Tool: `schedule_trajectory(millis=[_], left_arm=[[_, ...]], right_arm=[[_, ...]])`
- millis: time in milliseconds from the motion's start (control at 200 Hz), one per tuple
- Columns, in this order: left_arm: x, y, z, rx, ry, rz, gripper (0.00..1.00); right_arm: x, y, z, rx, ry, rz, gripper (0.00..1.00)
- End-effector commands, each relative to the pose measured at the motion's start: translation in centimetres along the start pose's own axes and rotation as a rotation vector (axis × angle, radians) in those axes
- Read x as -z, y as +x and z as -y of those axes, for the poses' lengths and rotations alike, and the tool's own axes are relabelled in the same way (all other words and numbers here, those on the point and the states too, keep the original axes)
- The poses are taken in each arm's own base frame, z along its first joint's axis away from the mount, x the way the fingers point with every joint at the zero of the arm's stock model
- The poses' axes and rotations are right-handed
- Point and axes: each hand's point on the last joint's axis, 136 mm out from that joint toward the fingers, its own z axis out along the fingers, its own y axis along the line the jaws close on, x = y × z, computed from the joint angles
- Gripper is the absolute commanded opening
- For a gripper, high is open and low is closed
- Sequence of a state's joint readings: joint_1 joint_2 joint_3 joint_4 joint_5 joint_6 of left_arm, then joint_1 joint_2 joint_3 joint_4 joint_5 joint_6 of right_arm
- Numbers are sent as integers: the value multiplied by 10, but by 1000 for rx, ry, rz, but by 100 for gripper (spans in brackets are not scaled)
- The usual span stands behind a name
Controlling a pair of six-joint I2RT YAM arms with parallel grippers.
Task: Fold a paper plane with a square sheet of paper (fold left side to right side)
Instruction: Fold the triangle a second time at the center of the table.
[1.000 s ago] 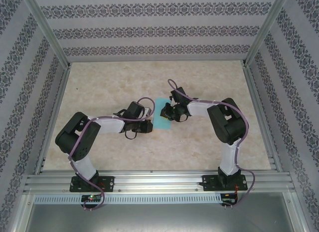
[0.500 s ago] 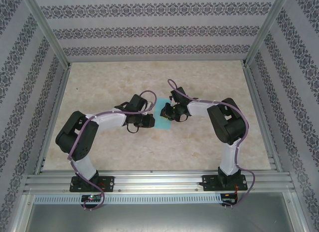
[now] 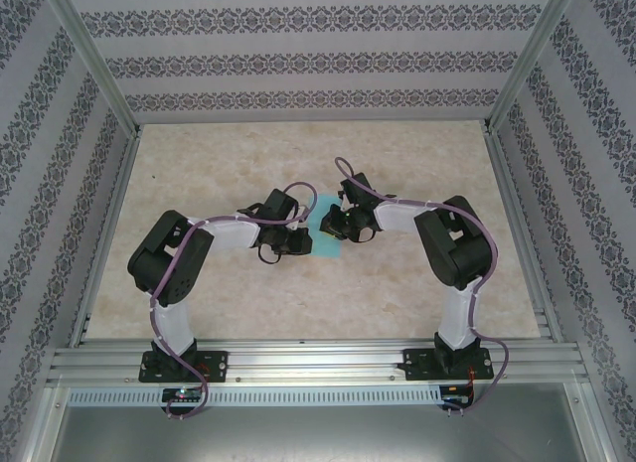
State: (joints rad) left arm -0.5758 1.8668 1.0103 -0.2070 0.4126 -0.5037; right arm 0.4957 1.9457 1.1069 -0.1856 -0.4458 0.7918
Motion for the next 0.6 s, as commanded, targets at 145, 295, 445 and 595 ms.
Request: schedule_trajectory(millis=[145,295,445,595], left_arm=[[-10,23,-28,31,-73,-49,12],[-10,24,-29,30,-81,-51,12],[-10,25,-30,31,-81,-52,12],[-12,26,-31,36,-81,-52,12]], right_arm=[[14,29,-18,-9,-33,-43,14],[2,45,-20,-40,-62,-78,14],[-4,49,-22,-51,-73,-86,14],[-9,49,-22,-55,-72,-93,13]])
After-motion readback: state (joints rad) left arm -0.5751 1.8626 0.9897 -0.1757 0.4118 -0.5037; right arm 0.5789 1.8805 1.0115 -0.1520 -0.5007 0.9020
